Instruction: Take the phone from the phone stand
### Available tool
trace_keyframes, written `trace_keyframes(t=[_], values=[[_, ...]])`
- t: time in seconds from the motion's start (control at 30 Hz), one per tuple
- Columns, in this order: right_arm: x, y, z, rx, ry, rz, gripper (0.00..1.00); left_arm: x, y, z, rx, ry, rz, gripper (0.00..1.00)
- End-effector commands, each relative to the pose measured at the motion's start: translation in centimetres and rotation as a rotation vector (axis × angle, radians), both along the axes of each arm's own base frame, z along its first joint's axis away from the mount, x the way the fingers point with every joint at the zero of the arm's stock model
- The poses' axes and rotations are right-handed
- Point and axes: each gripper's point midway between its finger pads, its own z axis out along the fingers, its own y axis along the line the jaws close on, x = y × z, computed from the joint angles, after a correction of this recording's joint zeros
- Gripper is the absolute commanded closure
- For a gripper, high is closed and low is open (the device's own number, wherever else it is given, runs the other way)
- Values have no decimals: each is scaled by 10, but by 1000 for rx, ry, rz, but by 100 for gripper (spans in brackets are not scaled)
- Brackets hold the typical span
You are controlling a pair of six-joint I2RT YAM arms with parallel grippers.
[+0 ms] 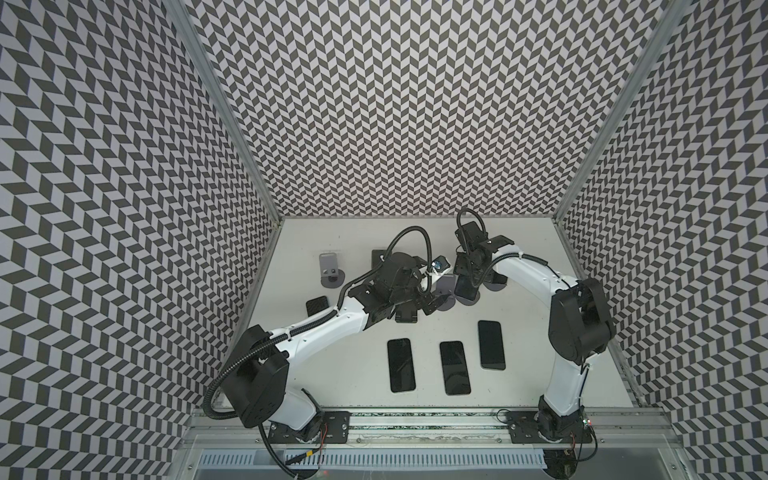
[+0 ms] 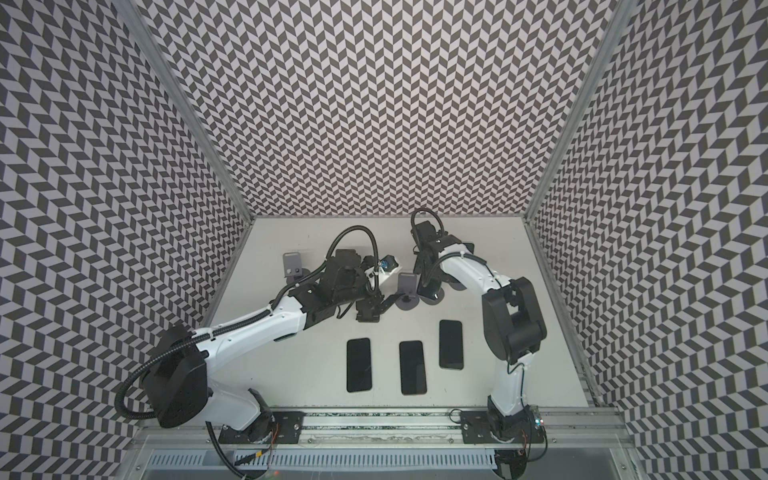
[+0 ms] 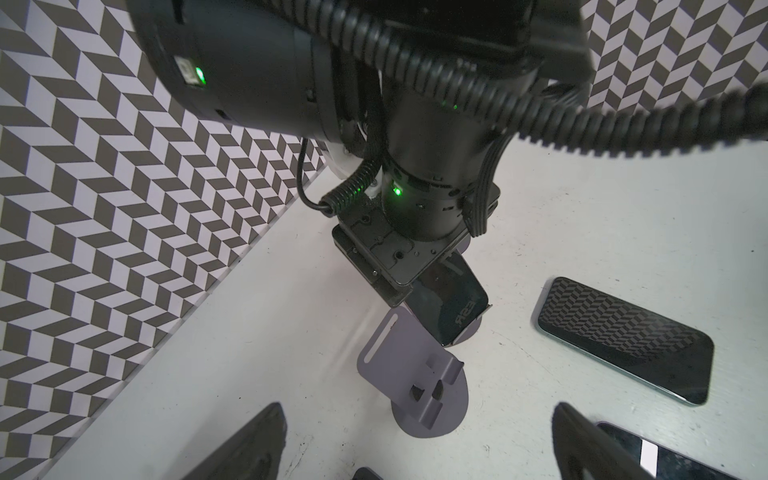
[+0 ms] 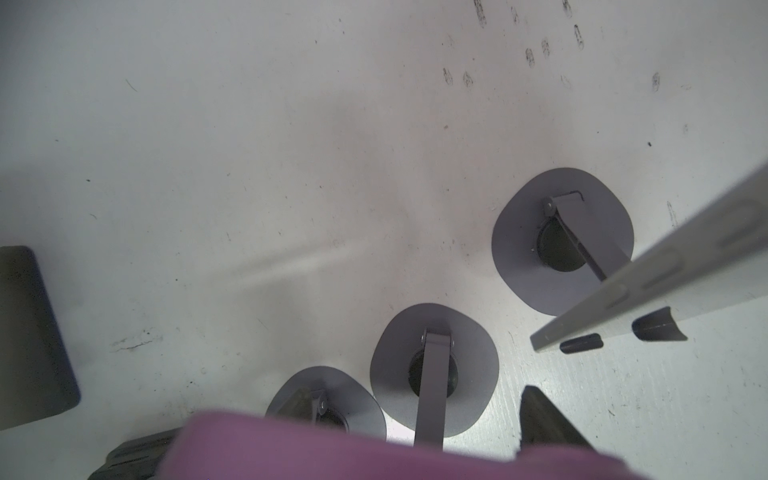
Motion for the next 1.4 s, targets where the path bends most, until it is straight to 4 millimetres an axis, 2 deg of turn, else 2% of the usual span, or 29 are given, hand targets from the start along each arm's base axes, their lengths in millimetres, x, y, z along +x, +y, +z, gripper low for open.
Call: trace_keyframes(t=[0.0,0.43,1.03,1.17,1.37], values=[[11,-2,6,-10,-36,-1,27,3,-5,12,-13,-31,-6,0],[8,-6,6,-21,-39,30,30,5,-5,12,-7,-40,-1,0],[17,1,27,15,-97,94,37,7,-7,16,-4,-43,-2,0],[17,1,32,22,-109,113,41,8,-8,19,-6,-45,-2,0],[14,-5,35,21,-115,112,42,10,-10,24,-8,-52,-3,0]])
